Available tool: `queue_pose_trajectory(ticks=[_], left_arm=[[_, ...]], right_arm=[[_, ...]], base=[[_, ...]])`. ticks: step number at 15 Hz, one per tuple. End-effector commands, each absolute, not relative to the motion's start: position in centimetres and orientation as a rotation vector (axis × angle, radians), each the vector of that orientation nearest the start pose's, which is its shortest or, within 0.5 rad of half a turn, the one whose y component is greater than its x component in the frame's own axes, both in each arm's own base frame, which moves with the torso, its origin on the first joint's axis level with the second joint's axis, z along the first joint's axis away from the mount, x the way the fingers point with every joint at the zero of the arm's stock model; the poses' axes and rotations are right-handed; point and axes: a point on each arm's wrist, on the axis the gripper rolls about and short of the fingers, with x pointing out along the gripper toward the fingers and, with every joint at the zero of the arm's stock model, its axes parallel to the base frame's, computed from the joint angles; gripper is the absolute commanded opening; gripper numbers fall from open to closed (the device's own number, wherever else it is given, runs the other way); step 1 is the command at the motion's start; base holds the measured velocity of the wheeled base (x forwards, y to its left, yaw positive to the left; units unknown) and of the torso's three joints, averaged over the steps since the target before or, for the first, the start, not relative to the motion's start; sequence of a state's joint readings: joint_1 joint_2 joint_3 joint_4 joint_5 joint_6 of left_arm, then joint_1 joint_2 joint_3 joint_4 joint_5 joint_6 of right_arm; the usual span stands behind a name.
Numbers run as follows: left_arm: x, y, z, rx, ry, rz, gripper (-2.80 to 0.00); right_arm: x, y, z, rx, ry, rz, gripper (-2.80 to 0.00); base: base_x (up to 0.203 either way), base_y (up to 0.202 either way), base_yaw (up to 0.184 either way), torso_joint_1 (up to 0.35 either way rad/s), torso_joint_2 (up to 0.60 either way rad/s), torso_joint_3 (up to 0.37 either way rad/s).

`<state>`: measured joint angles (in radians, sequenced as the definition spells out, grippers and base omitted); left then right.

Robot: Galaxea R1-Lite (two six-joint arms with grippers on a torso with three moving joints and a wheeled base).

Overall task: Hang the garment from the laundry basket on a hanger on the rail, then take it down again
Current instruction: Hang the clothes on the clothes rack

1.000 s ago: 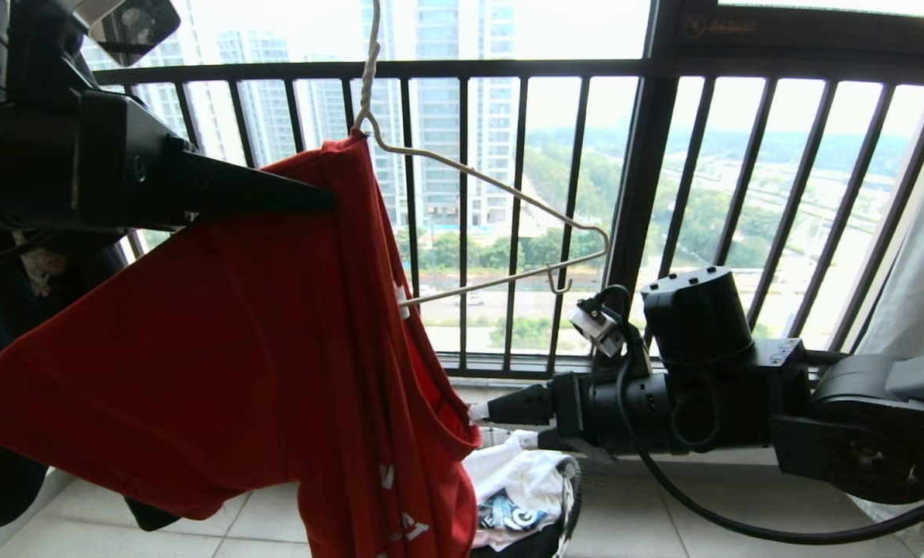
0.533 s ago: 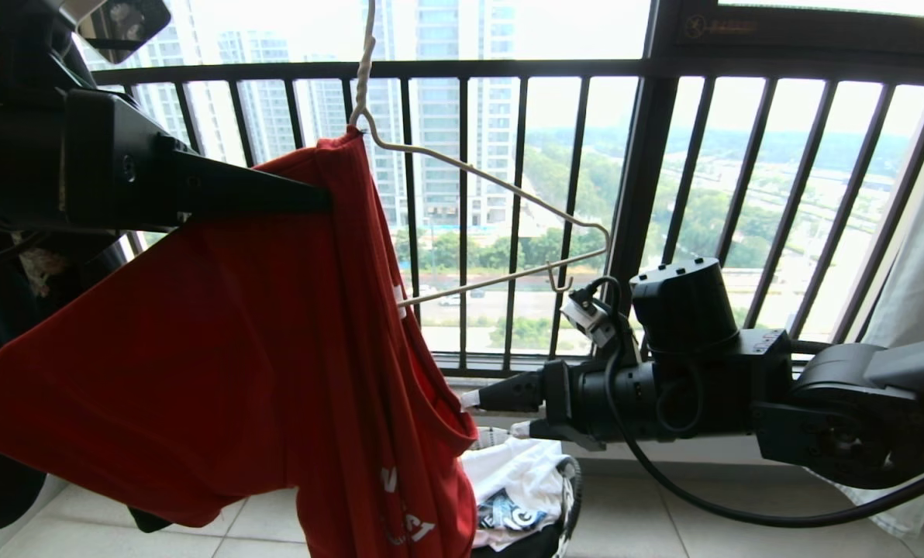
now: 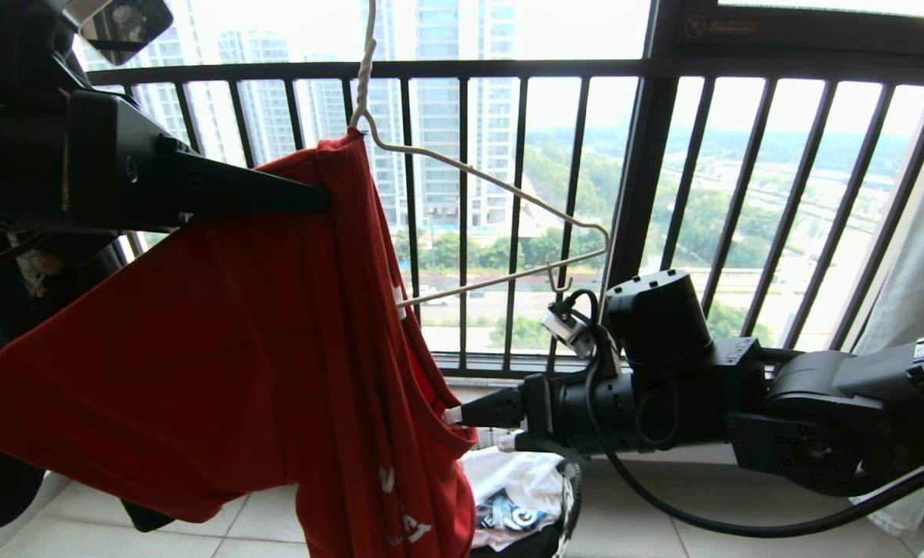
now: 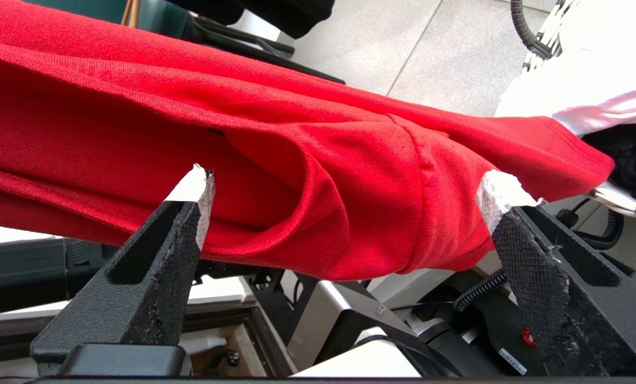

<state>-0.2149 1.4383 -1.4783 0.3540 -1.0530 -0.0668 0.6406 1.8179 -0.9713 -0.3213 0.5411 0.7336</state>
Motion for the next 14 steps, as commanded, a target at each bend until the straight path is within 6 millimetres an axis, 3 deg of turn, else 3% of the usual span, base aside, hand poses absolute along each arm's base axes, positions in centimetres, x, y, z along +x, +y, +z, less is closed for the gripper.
queue_pose_trajectory(ticks=[1, 6, 7, 8, 14], left_arm=[[21.1, -6.6, 35.0, -0.198, 0.356, -1.252, -2.8], [21.0, -6.6, 35.1, -0.198, 0.354, -1.252, -2.8], [21.0, -6.6, 35.1, -0.198, 0.354, -1.252, -2.8], [21.0, -6.6, 35.1, -0.198, 0.354, -1.252, -2.8], [20.9, -6.4, 35.2, -0.197, 0.349, -1.245, -2.8]], right_arm=[[25.6, 21.3, 15.8, 0.596, 0.964, 0.905, 0.0], [25.3, 22.4, 15.5, 0.573, 0.962, 0.898, 0.0], [25.4, 22.4, 15.5, 0.573, 0.958, 0.891, -0.18], [25.4, 22.4, 15.5, 0.572, 0.957, 0.882, -2.8], [26.1, 21.3, 15.2, 0.58, 0.934, 0.807, -2.8]], base=[[0.0, 0.0, 0.0, 0.0, 0.0, 0.0], [0.0, 0.0, 0.0, 0.0, 0.0, 0.0], [0.0, 0.0, 0.0, 0.0, 0.0, 0.0], [0.0, 0.0, 0.0, 0.0, 0.0, 0.0], [0.0, 0.0, 0.0, 0.0, 0.0, 0.0]])
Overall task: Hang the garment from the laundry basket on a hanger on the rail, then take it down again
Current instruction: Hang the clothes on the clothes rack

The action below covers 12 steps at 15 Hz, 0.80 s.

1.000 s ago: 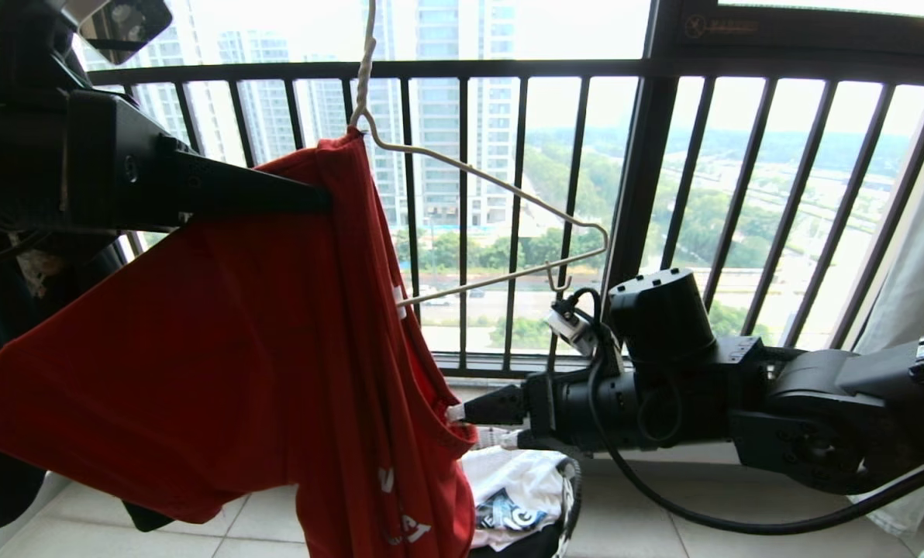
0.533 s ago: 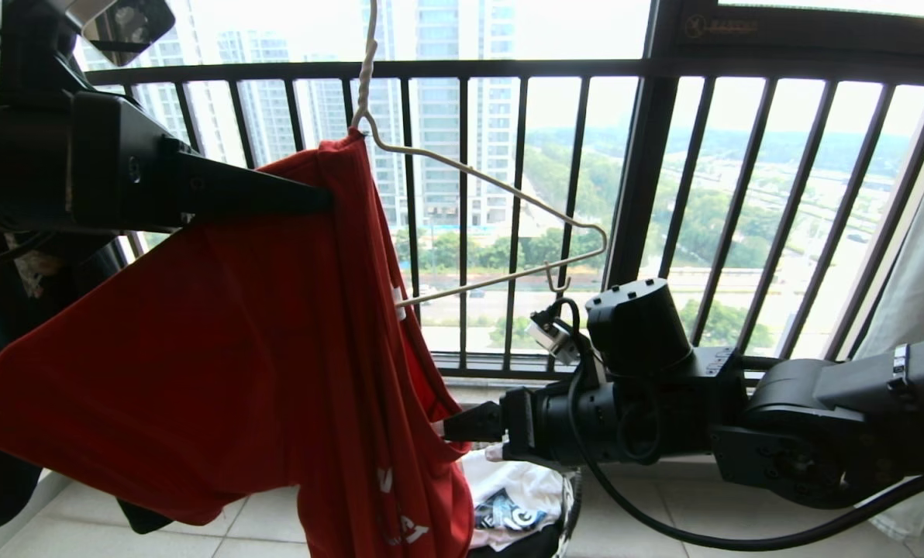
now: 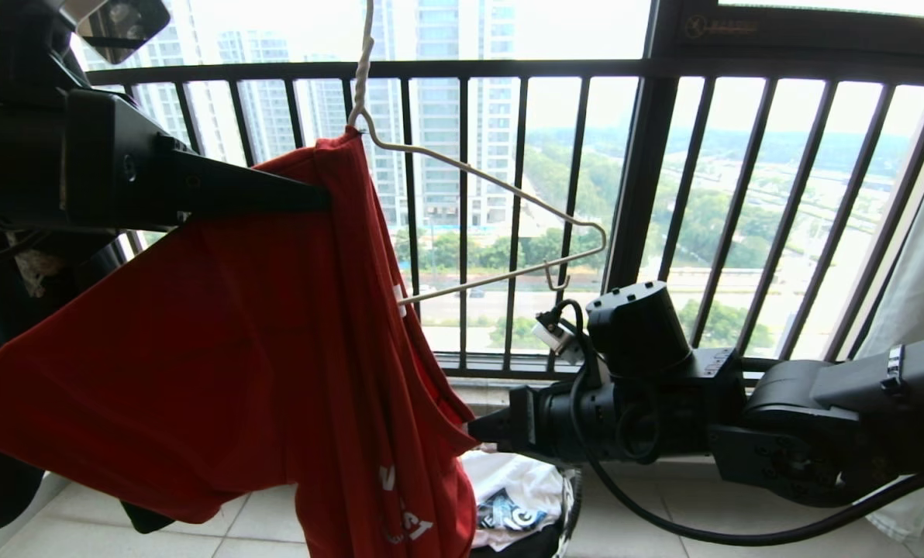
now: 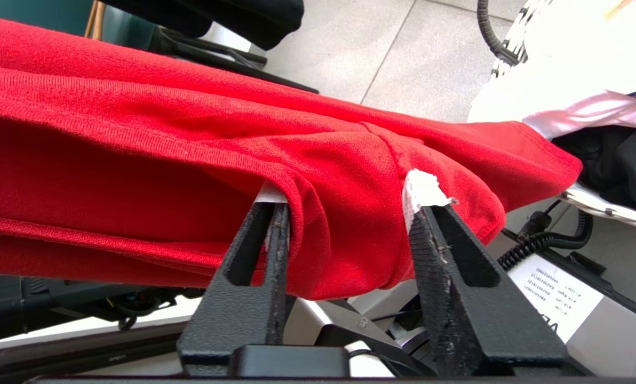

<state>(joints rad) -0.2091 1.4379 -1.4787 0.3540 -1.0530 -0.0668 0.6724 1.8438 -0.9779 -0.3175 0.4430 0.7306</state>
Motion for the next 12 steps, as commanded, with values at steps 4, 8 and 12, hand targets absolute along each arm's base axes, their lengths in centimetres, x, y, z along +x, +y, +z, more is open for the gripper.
queue_pose_trajectory(ticks=[4, 8, 12], left_arm=[[20.5, -6.3, 35.4, -0.197, 0.342, -1.246, -2.8], [20.2, -6.4, 35.5, -0.202, 0.344, -1.253, -2.8], [21.0, -7.0, 34.8, -0.211, 0.376, -1.274, -2.8]], right_arm=[[27.7, 17.9, 15.7, 0.628, 0.885, 0.713, -2.8], [29.0, 15.4, 16.5, 0.657, 0.825, 0.651, -2.8], [30.5, 13.7, 17.6, 0.679, 0.758, 0.612, -2.8]], base=[[0.0, 0.0, 0.0, 0.0, 0.0, 0.0], [0.0, 0.0, 0.0, 0.0, 0.0, 0.0], [0.0, 0.0, 0.0, 0.0, 0.0, 0.0]])
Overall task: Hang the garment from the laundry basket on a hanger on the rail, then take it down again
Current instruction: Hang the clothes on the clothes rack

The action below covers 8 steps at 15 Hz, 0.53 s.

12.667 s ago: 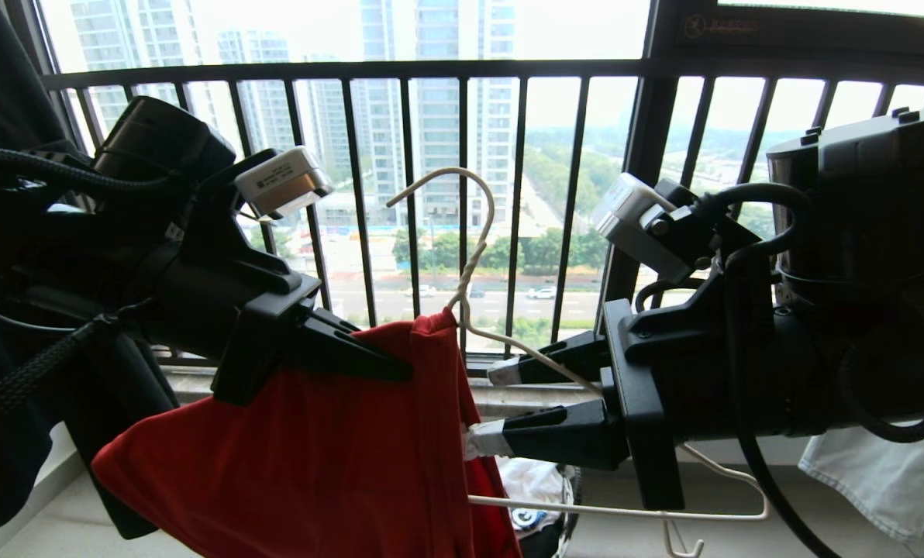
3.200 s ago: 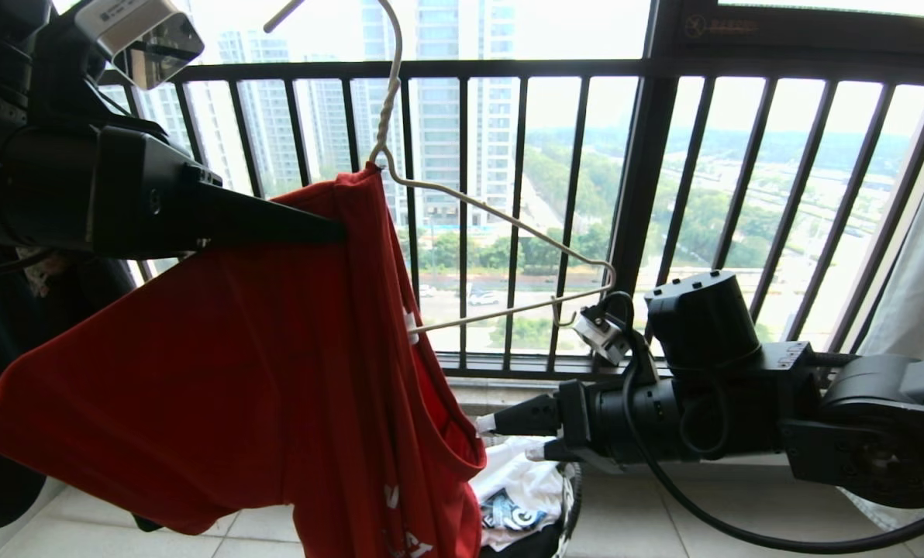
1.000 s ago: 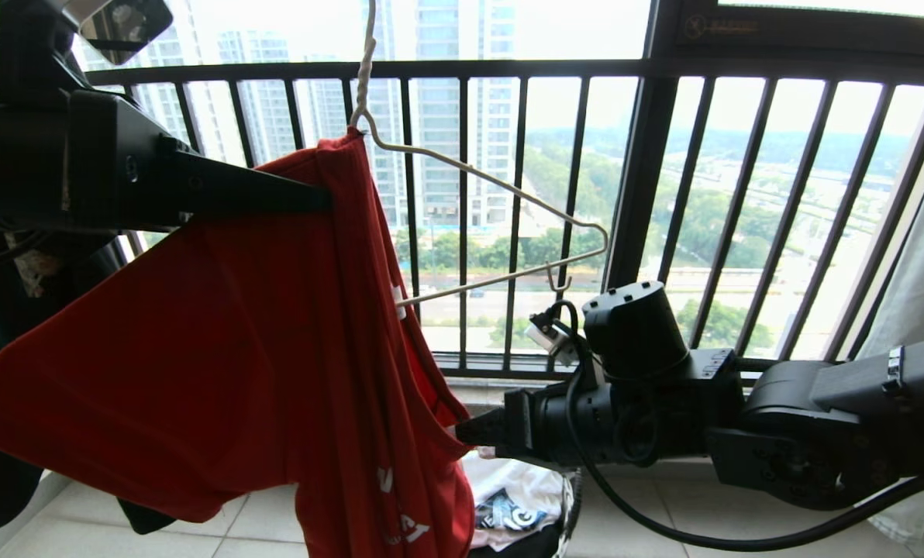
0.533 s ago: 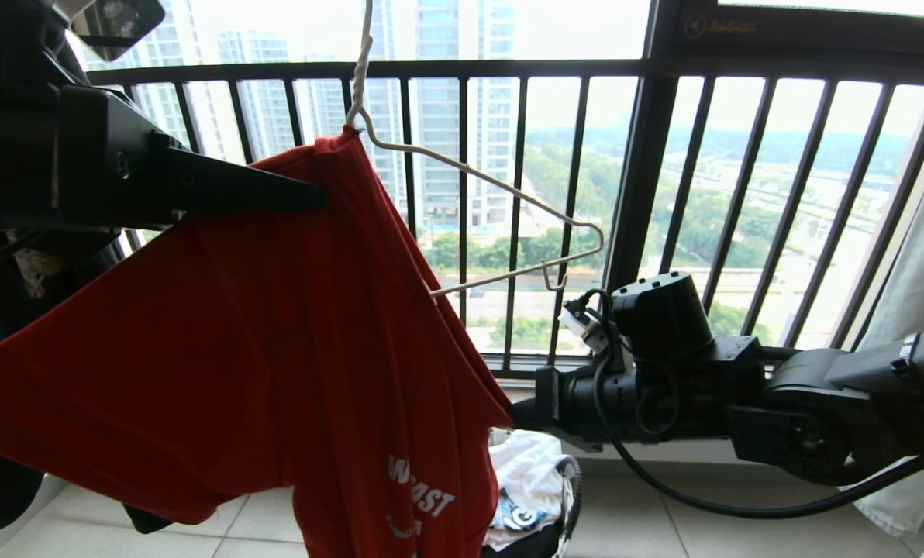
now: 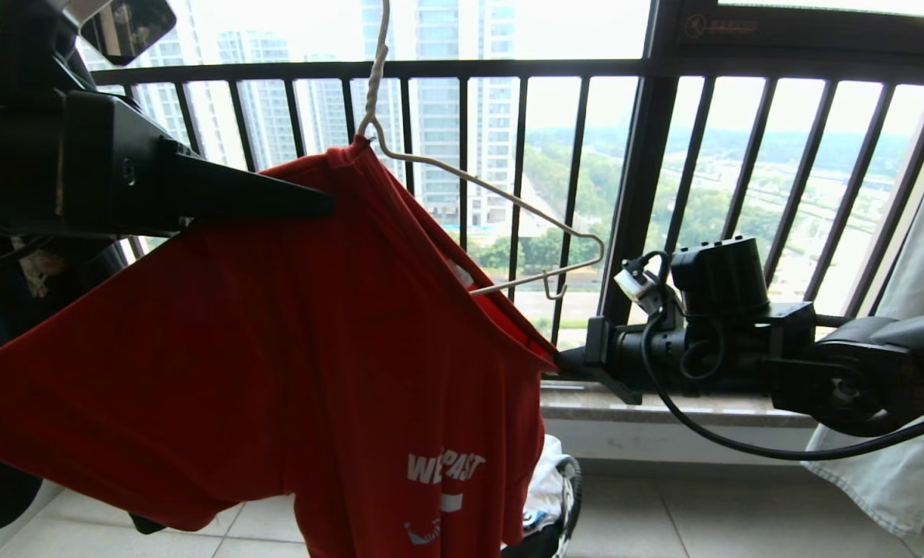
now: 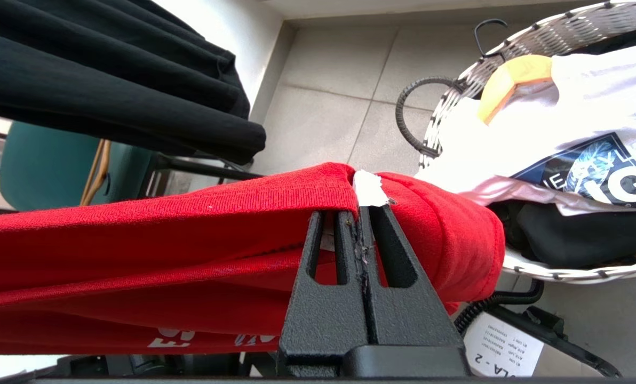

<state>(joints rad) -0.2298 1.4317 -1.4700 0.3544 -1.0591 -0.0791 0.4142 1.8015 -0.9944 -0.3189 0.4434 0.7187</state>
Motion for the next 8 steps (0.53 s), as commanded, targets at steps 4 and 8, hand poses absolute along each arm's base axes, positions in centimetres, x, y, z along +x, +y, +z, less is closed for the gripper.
queue_pose_trajectory(ticks=[4, 8], left_arm=[[21.1, -7.7, 34.5, -0.209, 0.39, -1.298, -2.8], [22.8, -8.2, 33.4, -0.211, 0.425, -1.289, -2.8]], right_arm=[[31.5, 12.8, 19.2, 0.664, 0.777, 0.573, -2.8], [32.1, 11.4, 20.5, 0.663, 0.787, 0.524, -2.8]], base=[[0.0, 0.0, 0.0, 0.0, 0.0, 0.0], [0.0, 0.0, 0.0, 0.0, 0.0, 0.0]])
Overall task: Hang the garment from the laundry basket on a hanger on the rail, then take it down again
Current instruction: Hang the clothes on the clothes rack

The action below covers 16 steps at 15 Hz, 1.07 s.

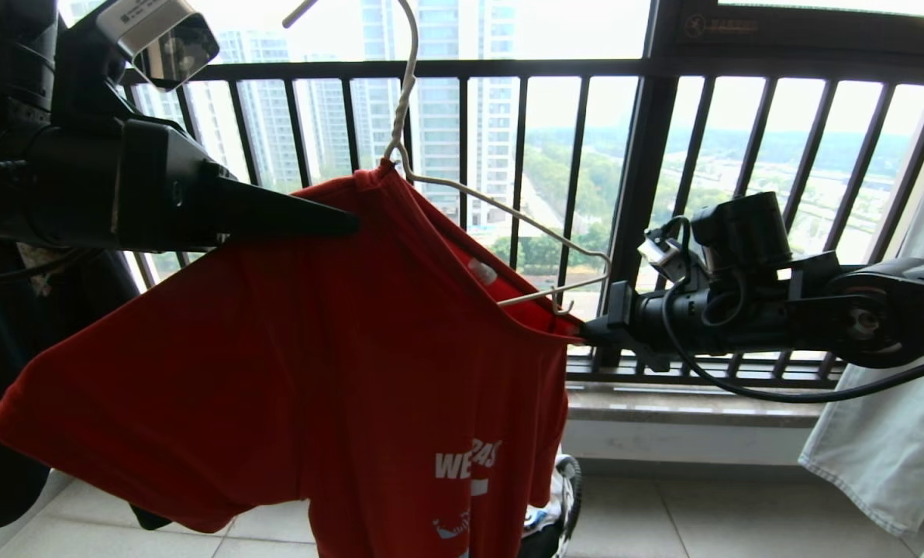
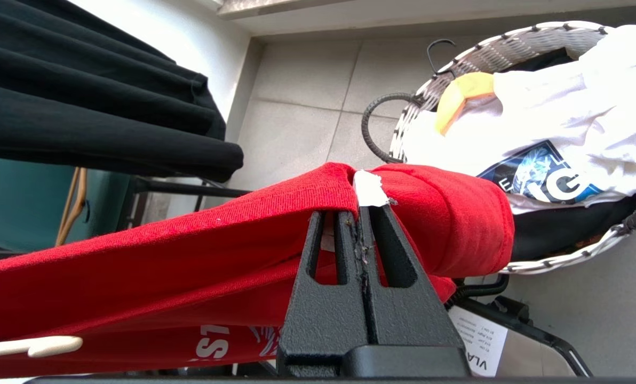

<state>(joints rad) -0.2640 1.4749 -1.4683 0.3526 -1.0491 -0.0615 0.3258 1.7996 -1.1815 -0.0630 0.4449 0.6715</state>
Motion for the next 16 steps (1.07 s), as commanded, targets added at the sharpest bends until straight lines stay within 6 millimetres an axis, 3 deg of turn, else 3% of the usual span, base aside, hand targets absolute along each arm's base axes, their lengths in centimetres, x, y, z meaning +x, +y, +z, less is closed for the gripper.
queue_pose_trajectory(ticks=[1, 7, 16], left_arm=[[23.6, -8.4, 33.1, -0.207, 0.429, -1.267, -2.8], [24.9, -8.8, 32.2, -0.203, 0.438, -1.239, -2.8], [25.2, -10.0, 31.6, -0.194, 0.467, -1.239, -2.8]], right_arm=[[32.2, 11.2, 20.6, 0.654, 0.804, 0.513, -2.8], [32.3, 9.8, 22.8, 0.648, 0.824, 0.468, -2.8], [32.3, 8.6, 26.5, 0.641, 0.773, 0.457, -2.8]], base=[[0.0, 0.0, 0.0, 0.0, 0.0, 0.0], [0.0, 0.0, 0.0, 0.0, 0.0, 0.0], [0.0, 0.0, 0.0, 0.0, 0.0, 0.0]])
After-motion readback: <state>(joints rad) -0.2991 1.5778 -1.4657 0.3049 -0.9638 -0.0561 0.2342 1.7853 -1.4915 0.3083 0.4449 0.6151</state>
